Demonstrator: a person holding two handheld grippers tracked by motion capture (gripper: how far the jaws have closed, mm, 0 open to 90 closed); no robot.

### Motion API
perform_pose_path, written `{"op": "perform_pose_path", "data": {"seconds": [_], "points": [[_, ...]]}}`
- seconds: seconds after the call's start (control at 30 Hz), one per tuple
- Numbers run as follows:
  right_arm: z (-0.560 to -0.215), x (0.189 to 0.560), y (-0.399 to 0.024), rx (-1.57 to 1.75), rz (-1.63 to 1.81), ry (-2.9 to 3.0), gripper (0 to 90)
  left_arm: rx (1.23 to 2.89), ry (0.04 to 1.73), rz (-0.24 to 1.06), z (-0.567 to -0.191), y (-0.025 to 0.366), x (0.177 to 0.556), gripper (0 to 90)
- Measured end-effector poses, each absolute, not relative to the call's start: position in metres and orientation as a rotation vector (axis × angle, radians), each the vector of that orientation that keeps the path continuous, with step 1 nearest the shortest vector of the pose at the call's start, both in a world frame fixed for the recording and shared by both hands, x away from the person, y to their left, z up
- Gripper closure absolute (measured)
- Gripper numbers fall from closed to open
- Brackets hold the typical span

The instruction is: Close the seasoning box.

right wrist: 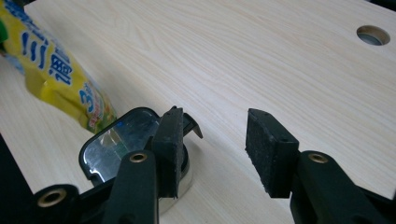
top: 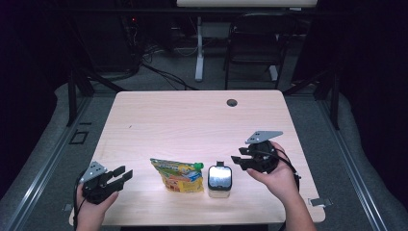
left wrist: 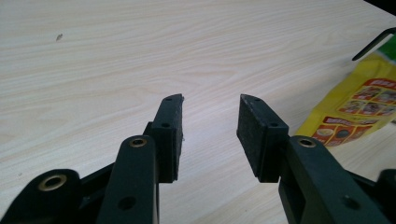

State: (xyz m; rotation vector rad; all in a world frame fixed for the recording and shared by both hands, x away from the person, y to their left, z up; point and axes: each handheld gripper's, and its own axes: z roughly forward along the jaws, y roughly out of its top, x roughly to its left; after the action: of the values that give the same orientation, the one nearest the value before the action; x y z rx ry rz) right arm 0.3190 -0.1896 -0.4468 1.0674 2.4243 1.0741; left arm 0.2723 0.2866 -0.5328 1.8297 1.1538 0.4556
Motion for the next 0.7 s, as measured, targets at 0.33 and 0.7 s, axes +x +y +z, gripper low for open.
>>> {"op": "perform_pose_path", "data": {"seconds": [0.33, 0.7], "points": [[-0.462, 0.316, -0.197, 1.173, 1.055, 2.331, 55.7, 1.855, 1.166, 0.457, -0.549, 0.296, 0.277, 59.5], [-0.489, 0.295, -0.218, 1.271, 1.025, 2.28, 51.8, 1.843, 1.198, 0.46, -0.55, 0.304, 0.276, 59.5]]}}
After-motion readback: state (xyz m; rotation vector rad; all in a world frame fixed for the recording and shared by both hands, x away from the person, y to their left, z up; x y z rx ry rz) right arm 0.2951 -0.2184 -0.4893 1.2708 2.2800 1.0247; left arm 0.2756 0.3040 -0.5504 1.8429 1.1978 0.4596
